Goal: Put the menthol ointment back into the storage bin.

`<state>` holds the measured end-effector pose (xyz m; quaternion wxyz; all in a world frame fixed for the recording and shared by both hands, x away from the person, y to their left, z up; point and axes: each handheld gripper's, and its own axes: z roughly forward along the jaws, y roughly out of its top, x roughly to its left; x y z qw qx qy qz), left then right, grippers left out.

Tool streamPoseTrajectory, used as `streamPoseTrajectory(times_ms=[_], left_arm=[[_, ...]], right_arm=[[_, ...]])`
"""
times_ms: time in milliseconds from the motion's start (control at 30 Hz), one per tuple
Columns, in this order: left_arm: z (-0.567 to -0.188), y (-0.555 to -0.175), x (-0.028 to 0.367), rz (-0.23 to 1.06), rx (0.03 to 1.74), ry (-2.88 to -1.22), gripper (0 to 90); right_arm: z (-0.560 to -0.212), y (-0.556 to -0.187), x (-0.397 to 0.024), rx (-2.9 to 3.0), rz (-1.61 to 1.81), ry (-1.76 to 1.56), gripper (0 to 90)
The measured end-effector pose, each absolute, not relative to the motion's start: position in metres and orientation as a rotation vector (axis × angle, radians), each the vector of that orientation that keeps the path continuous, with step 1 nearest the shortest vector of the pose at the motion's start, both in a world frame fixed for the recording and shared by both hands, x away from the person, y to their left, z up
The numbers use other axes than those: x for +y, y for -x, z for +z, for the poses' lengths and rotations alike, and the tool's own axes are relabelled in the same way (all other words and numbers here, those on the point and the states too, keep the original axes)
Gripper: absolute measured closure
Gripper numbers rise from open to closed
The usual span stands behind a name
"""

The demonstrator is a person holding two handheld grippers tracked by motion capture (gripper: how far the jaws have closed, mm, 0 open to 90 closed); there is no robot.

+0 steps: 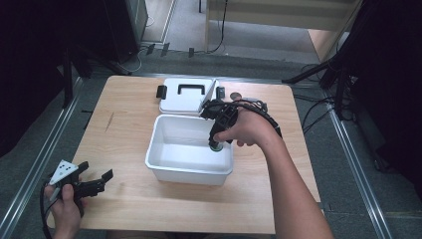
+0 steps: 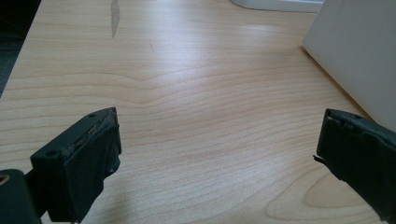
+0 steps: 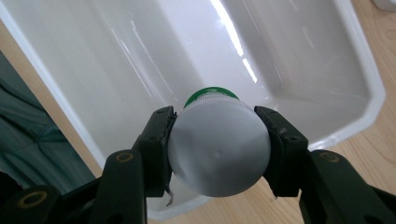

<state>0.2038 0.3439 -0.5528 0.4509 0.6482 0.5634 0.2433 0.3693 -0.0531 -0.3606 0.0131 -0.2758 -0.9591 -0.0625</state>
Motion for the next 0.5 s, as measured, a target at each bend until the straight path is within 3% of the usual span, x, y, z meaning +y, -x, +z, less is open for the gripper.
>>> streamPoseTrajectory(times_ms=[500], left_arm=[[-0.553, -0.204, 0.344, 0.595, 1.396, -1.6, 0.6]], right_arm=[[-0.406, -0.37, -0.047, -3.004, -0.184, 0.746, 51.2]])
